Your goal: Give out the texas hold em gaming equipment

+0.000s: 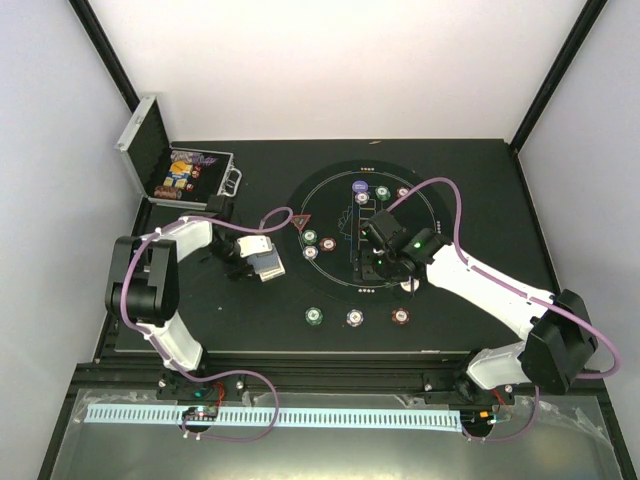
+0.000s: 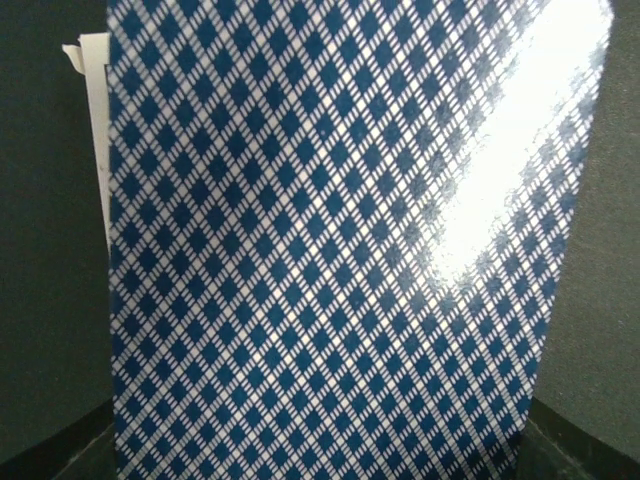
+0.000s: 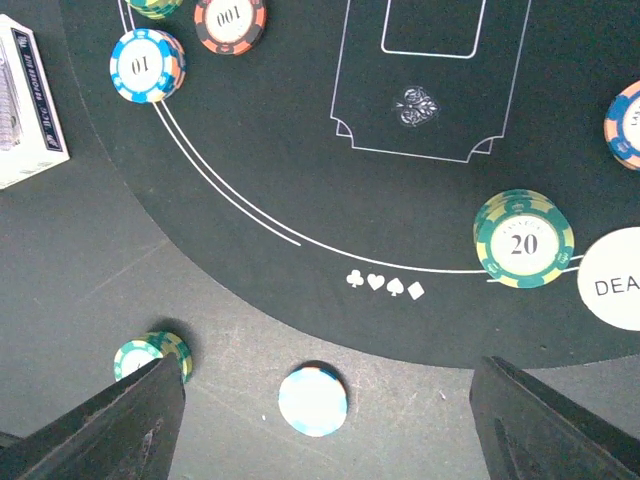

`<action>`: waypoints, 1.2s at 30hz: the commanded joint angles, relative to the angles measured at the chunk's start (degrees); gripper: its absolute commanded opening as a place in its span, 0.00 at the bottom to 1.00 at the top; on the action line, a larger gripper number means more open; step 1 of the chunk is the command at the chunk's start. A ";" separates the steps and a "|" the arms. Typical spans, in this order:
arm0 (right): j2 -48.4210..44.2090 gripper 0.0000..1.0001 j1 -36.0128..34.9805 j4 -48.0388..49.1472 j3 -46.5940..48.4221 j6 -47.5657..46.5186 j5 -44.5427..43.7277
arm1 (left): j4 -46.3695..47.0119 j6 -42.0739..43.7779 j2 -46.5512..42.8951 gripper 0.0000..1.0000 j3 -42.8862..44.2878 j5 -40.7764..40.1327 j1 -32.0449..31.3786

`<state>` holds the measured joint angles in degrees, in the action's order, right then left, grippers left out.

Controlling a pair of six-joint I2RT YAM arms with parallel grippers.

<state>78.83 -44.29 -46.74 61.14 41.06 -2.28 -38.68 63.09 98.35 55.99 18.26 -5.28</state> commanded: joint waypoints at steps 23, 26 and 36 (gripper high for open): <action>5.33 0.79 -0.47 39.00 -6.00 13.47 31.63 | -19.11 2.21 -18.83 0.02 3.48 7.23 -6.40; 6.10 0.79 -1.09 45.69 -6.98 15.76 34.04 | -21.38 0.64 -20.81 0.02 4.94 7.88 -9.26; 8.49 0.74 -4.03 55.33 -8.93 20.83 36.72 | -24.85 -3.42 -24.25 0.02 9.34 9.25 -16.14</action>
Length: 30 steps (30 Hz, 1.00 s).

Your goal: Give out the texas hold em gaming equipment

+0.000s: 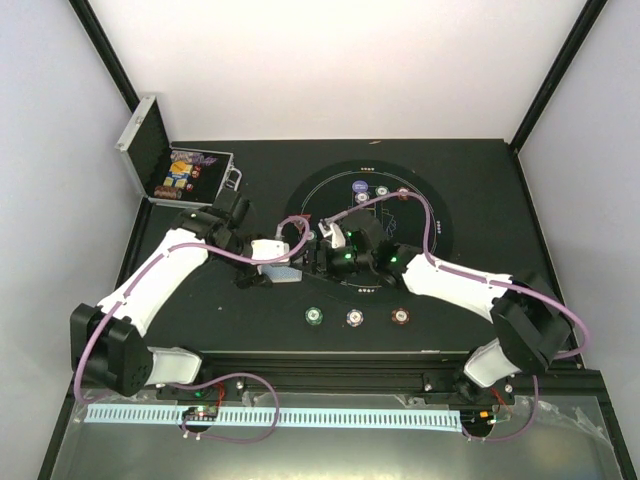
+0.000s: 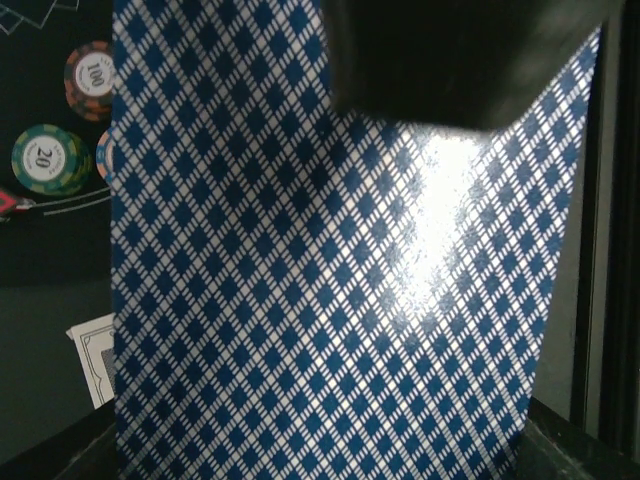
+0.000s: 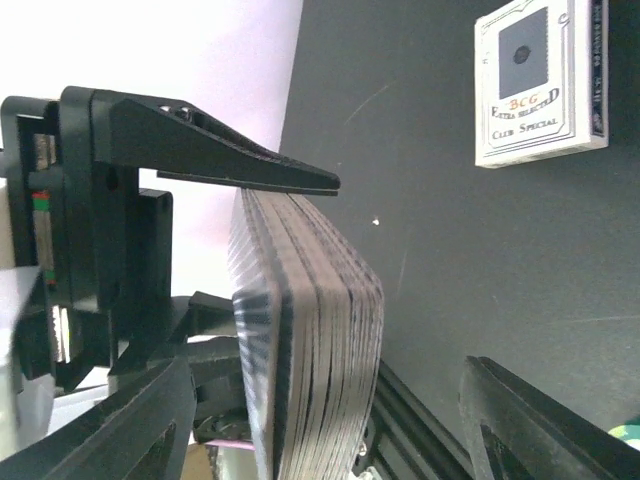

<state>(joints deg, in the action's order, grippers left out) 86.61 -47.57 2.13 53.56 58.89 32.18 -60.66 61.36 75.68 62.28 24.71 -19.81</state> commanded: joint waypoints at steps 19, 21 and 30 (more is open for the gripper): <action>4.11 0.06 -2.83 13.07 -2.52 6.71 3.93 | -1.20 -3.87 -5.48 0.79 2.63 3.50 -4.01; 4.17 0.05 -2.77 13.72 -2.85 6.96 4.37 | 0.95 -3.01 -7.67 0.98 0.73 5.81 -4.07; 4.04 0.04 -3.31 15.99 -3.20 8.05 5.78 | 2.56 -0.94 -10.16 0.99 -2.30 10.54 -6.02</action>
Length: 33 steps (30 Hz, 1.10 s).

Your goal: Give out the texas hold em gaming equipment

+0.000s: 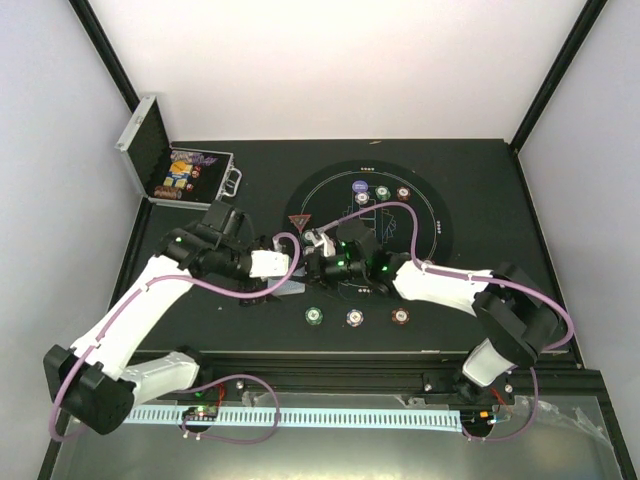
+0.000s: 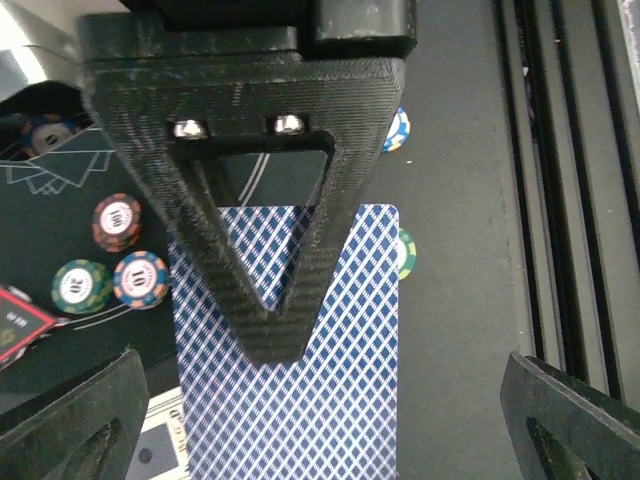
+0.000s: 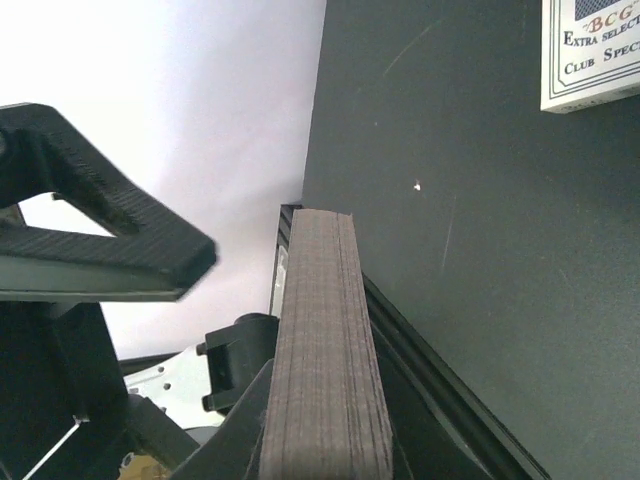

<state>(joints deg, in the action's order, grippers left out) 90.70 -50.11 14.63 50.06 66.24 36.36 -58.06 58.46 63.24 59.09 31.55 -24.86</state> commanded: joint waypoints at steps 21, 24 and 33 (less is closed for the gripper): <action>0.94 0.02 -2.29 5.18 1.47 2.60 1.74 | 1.04 -1.24 6.70 0.88 -1.65 -0.52 -1.42; 0.97 0.02 -2.31 5.16 1.51 2.74 1.61 | 1.96 -2.00 6.28 0.88 -2.44 -1.56 -1.40; 1.68 0.01 -2.28 5.26 1.23 3.62 0.79 | 6.07 -3.20 3.15 0.89 -5.48 -2.56 -1.41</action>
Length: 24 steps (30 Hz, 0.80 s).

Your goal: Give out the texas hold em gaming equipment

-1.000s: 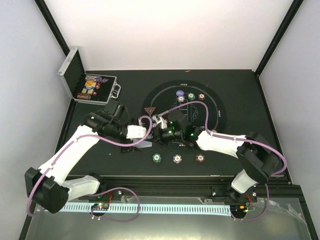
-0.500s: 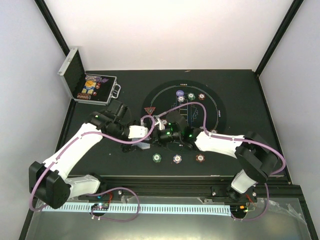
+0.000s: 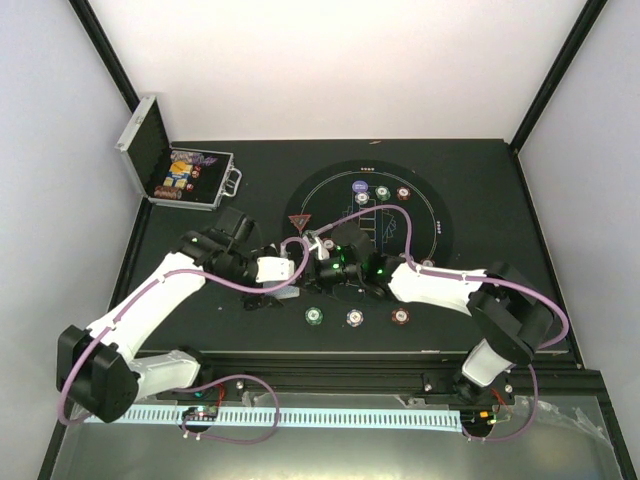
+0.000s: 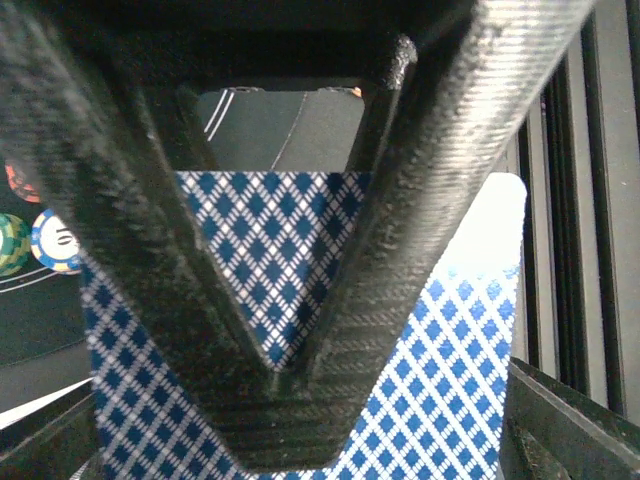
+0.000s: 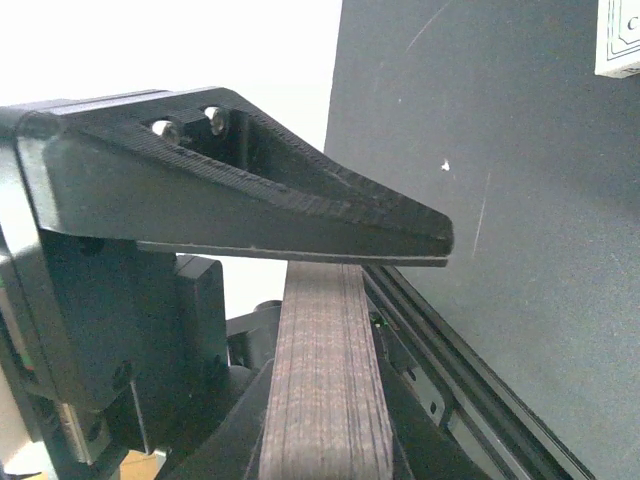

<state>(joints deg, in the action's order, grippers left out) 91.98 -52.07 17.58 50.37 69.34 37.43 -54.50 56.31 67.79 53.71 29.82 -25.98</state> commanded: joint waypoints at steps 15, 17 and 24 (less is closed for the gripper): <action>0.83 0.01 -0.32 1.91 0.43 0.78 -0.82 | 4.68 -1.57 -2.14 0.60 -1.37 -0.29 -0.30; 0.84 0.01 -0.36 0.94 0.61 0.36 -1.32 | 4.39 -1.60 -2.32 0.53 -1.27 -0.14 -0.30; 1.59 0.01 -0.31 -0.53 0.36 -1.08 -2.10 | 2.35 -3.52 -3.65 0.22 0.91 1.43 -0.30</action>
<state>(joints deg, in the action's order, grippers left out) 92.68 -52.05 17.19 50.35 68.90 36.34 -51.33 54.61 65.60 52.03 28.82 -26.00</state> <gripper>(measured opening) 0.166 0.684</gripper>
